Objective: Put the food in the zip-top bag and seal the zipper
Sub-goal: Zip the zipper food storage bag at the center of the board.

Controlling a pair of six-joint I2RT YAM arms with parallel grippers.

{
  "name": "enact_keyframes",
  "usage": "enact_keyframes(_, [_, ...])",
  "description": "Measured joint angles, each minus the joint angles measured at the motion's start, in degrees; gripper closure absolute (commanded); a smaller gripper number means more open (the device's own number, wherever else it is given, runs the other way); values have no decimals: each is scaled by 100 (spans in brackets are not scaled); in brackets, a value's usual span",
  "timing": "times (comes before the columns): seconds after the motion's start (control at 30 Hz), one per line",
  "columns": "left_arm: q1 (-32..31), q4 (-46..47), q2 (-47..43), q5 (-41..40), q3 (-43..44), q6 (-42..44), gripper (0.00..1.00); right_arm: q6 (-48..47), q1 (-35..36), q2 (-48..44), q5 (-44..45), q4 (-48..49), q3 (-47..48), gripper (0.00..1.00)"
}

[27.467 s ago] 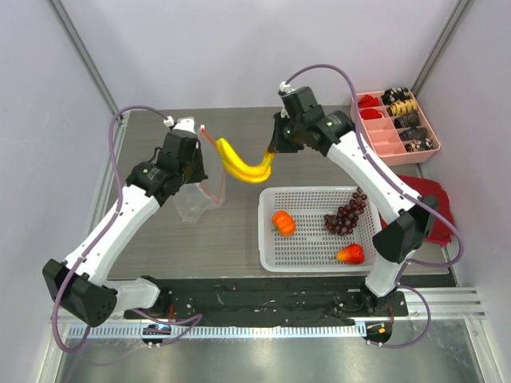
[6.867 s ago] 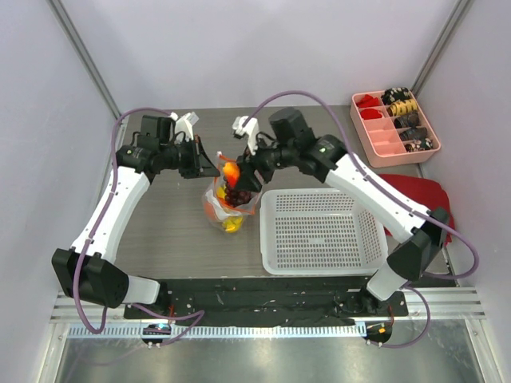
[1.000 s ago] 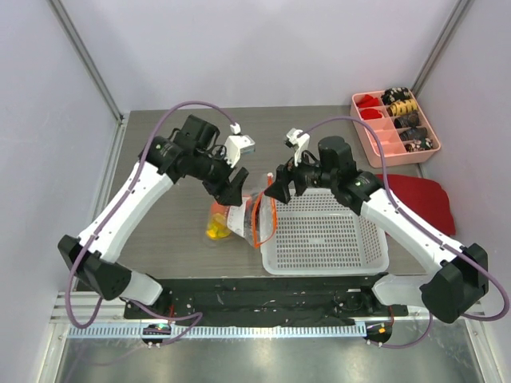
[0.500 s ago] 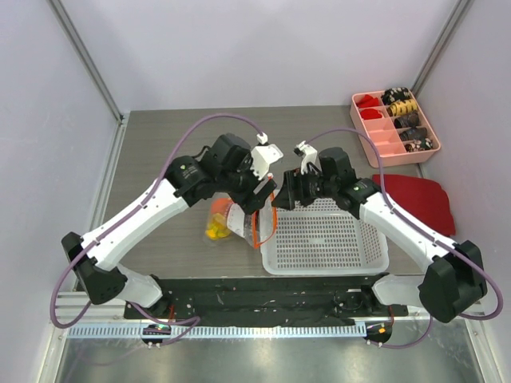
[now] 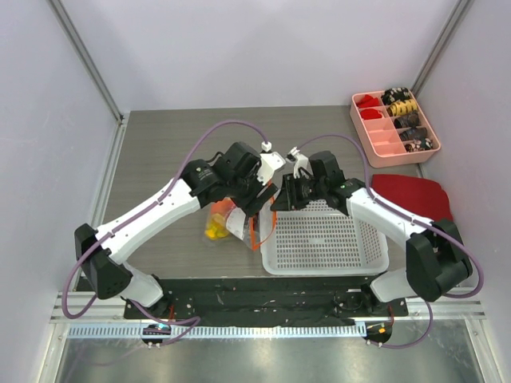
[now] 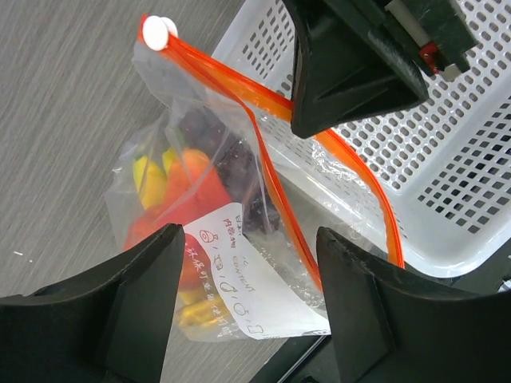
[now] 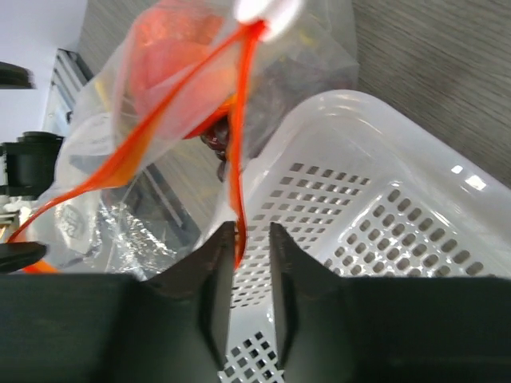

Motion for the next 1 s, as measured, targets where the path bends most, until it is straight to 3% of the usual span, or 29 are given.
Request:
enact_keyframes(0.07, [0,2,0,-2,-55,-20,30,120,-2,2,-151,127,-2,99])
enact_keyframes(0.27, [76,-20,0,28,-103,-177,24,658,2,-2,-629,632,-7,99])
enact_keyframes(0.5, [562,-109,0,39,-57,-323,27,1668,249,-240,-654,1679,-114,99])
enact_keyframes(0.6, [686,-195,0,74,-57,-328,48,1956,573,-264,-595,2072,-105,99])
enact_keyframes(0.63, [741,-238,0,94,-57,-317,66,2046,697,-264,-551,2184,-101,99])
enact_keyframes(0.73, [990,-385,0,444,-44,-271,100,2194,992,-264,-417,2415,-76,99])
enact_keyframes(0.83, [1720,-590,0,1274,-11,2,100,2277,1233,-264,-221,2568,-44,99])
enact_keyframes(0.87, [1974,-667,2,1567,-4,116,100,2288,1285,-264,-173,2610,-37,97])
enact_keyframes(0.9, [2197,-743,2,1847,-4,243,100,2304,1370,-264,-90,2686,-28,86])
enact_keyframes(0.93, [2391,-826,2,2131,-4,369,100,2306,1416,-264,-50,2736,-22,74])
enact_keyframes(0.97, [2514,-903,7,2382,-4,507,100,2288,1462,-264,-15,2785,-15,49])
enact_keyframes(1.0, [2581,-979,11,2640,-4,654,100,2247,1491,-269,-2,2815,-4,41])
